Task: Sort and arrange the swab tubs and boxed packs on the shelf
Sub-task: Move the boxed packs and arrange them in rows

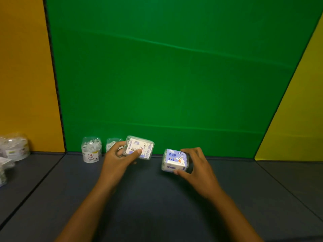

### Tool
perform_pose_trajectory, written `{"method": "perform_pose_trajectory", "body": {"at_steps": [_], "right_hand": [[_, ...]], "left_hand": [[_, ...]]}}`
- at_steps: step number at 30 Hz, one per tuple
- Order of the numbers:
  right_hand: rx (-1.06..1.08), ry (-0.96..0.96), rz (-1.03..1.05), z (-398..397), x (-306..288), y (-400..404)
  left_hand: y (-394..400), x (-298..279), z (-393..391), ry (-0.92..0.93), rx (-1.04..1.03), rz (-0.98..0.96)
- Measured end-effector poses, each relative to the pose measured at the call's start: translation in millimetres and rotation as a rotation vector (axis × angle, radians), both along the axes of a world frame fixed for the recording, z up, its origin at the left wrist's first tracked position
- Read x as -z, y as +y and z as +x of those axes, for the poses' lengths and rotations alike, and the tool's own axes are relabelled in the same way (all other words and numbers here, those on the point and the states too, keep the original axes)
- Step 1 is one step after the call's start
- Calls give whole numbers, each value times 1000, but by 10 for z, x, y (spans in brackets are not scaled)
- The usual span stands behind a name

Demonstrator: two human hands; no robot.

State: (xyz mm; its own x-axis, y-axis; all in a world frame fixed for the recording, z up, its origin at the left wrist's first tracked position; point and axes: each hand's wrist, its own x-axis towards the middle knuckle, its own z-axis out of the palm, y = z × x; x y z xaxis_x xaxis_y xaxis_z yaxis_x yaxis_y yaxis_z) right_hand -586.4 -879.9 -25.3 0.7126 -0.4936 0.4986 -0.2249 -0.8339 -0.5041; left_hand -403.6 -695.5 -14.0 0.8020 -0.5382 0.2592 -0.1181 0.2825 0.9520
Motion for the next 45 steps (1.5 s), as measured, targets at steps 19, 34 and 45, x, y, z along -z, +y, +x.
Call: {"method": "perform_pose_trajectory", "body": {"at_steps": [19,34,45], "right_hand": [[-183,76,103,933,468,-694],[-245,194,77,1111,549,-776],[-5,200,-202,358,208,-1288]], "left_hand": [[-632,188,295,64,-46,-37],[-565,211,432,169,-101,-157],[-937,108,139,148,23,-83]]}}
